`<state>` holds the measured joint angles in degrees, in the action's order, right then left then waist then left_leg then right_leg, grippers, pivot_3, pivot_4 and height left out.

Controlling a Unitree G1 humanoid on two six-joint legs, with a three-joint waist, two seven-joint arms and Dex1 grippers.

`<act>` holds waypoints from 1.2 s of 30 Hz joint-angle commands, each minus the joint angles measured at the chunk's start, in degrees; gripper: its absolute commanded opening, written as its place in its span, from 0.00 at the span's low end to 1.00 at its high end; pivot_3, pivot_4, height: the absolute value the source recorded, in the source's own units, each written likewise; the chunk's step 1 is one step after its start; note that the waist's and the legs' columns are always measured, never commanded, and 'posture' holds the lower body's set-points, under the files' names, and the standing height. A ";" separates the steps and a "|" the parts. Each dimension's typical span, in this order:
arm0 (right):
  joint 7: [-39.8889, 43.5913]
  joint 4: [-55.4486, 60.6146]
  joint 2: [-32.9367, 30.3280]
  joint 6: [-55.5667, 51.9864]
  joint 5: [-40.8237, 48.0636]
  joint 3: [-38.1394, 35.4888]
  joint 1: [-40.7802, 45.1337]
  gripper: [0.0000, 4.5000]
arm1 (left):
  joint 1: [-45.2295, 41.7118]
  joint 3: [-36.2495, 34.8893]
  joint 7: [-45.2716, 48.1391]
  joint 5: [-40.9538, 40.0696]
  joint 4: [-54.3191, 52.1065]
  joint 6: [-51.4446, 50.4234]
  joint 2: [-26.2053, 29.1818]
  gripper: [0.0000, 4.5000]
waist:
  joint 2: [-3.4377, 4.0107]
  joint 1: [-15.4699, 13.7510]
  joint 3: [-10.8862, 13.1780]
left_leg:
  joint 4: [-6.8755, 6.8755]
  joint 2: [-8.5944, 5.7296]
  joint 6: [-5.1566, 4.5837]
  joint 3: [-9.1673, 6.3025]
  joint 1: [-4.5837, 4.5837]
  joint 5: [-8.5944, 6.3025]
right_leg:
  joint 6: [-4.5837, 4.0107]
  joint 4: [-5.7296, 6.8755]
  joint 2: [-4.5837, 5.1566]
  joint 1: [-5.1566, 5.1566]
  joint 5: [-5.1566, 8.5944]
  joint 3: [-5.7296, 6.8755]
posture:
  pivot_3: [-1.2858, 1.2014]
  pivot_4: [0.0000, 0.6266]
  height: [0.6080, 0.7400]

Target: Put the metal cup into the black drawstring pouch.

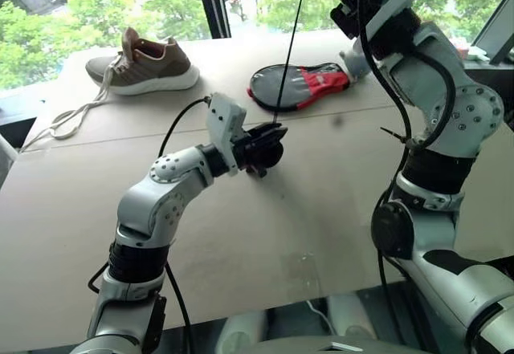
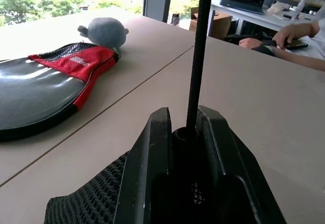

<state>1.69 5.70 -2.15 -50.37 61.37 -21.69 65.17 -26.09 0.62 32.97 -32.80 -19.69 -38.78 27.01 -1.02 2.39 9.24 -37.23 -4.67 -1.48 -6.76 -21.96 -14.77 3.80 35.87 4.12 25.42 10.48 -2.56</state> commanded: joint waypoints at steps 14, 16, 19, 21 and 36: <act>-4.09 -0.04 -2.79 6.58 8.84 -1.24 4.68 0.00 | 1.74 0.09 1.59 1.73 -0.80 2.35 -0.08 0.74 | 0.04 -0.03 0.02 | 0.03 0.01 -0.01 0.03 -0.14 0.00 | 0.00 0.00 0.01 0.17 0.00 -0.02 | 0.52 0.24 1.00; -4.25 0.26 -3.20 6.53 8.93 -0.63 4.19 0.00 | 2.44 -1.11 1.84 0.86 -0.82 2.51 -0.38 0.74 | 0.04 0.02 0.02 | 0.03 0.01 -0.01 0.05 -0.14 0.00 | 0.00 0.01 0.01 0.17 0.00 -0.04 | 0.52 0.24 1.00; -4.62 0.51 -3.75 6.53 9.30 -0.11 3.70 0.00 | 3.93 -2.03 2.49 0.87 -1.22 2.85 0.33 0.74 | 0.04 0.03 0.02 | 0.03 0.01 -0.01 0.07 -0.12 0.00 | 0.00 0.01 0.01 0.17 0.00 -0.06 | 0.52 0.24 1.00; -4.78 0.91 -3.98 6.31 9.77 0.39 3.43 0.00 | 4.79 -3.49 1.79 0.81 -0.92 3.26 0.30 0.74 | 0.04 -0.01 0.02 | 0.03 0.01 -0.01 0.07 -0.12 0.00 | 0.00 0.02 0.00 0.17 0.00 -0.06 | 0.52 0.24 1.00; -4.25 5.00 -9.64 2.10 18.33 2.58 -0.20 0.00 | 10.43 -21.46 3.62 -3.15 7.91 4.74 7.55 0.74 | 0.04 -0.19 0.02 | 0.02 0.01 -0.01 0.02 -0.20 0.00 | 0.00 -0.03 0.03 0.22 0.00 0.02 | 0.52 0.24 1.00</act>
<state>-3.41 7.96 -10.30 -47.88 76.73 -17.12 64.91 -16.07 -18.38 36.08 -35.69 -11.48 -35.73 33.60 -0.98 2.20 9.26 -37.21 -4.66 -1.50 -6.75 -22.18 -14.77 3.80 35.81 4.16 25.64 10.48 -2.51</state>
